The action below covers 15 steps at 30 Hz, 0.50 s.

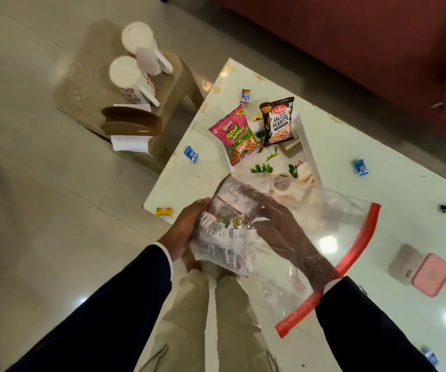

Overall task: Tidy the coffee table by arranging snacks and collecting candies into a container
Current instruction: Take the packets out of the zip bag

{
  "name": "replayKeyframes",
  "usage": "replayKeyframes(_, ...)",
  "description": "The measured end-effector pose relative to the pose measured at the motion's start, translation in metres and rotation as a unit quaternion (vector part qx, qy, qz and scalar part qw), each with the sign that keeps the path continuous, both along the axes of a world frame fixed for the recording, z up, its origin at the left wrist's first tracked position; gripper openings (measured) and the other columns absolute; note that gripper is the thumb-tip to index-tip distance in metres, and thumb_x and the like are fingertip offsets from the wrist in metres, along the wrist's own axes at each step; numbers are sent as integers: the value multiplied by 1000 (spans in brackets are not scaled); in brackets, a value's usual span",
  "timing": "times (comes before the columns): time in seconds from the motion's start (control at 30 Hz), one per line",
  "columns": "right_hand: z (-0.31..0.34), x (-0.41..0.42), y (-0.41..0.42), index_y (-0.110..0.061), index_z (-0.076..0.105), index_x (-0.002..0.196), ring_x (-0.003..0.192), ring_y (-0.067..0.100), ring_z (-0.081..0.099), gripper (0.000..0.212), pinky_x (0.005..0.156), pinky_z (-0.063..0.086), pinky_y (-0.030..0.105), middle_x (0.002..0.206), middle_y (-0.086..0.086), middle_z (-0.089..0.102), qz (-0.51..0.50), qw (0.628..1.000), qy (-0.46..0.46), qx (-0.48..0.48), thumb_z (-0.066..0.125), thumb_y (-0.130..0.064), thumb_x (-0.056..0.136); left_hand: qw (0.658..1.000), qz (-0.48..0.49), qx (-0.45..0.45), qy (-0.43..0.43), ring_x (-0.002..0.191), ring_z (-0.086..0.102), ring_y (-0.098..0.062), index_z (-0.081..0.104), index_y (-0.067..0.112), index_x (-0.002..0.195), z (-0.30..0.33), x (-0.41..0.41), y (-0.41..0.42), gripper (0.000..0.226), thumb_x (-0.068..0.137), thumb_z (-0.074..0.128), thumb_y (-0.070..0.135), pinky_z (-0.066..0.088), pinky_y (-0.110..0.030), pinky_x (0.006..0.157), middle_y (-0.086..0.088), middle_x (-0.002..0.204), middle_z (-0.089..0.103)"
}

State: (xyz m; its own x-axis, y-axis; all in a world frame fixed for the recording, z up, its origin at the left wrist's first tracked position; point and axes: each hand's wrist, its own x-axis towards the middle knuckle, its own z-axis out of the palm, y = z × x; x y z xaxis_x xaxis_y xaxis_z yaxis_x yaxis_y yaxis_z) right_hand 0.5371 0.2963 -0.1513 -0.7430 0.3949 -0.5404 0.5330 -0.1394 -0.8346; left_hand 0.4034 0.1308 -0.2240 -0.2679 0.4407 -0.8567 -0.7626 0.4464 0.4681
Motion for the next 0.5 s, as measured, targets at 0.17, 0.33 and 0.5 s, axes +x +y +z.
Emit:
replayKeyframes(0.17,-15,9,5,12,70,108,103,-5,63,41,86,49,7,112,10,67,16,952,138,272,73,28,70,997,19,9,77,77,70,-16,72,12,86,3,-2,-5,26,102,53,19,56,-25,69,-6,86,75)
replayKeyframes(0.33,-16,21,17,-10,80,94,86,6,68,11,80,56,29,92,-13,72,3,940,33,341,80,-6,84,987,31,-11,157,66,70,-8,72,5,86,7,-23,-11,34,106,49,20,54,-18,62,2,71,75)
replayKeyframes(0.5,6,46,32,-9,61,111,95,6,66,39,78,54,17,111,-3,64,-27,994,37,102,75,11,81,980,74,-63,173,67,68,-9,71,12,75,2,-52,-40,37,105,53,26,55,-24,70,3,70,74)
